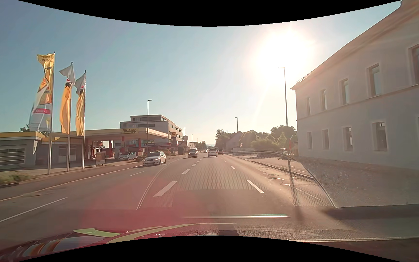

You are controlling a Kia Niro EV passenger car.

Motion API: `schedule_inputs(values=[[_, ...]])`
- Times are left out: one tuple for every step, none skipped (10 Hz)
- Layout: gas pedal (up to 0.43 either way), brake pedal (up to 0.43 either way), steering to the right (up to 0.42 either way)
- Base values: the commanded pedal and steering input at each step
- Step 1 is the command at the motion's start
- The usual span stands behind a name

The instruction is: Follow the waypoints while adhering to traffic rules and regulations

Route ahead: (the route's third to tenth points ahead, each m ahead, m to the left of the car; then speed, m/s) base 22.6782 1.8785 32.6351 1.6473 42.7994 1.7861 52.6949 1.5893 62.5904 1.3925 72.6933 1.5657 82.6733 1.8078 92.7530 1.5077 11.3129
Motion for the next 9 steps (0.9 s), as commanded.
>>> schedule_inputs(values=[[0.157, 0.0, -0.003], [0.169, 0.0, -0.003], [0.169, 0.0, -0.003], [0.177, 0.0, -0.003], [0.177, 0.0, -0.003], [0.177, 0.0, -0.003], [0.177, 0.0, -0.003], [0.177, 0.0, -0.003], [0.177, 0.0, -0.003]])
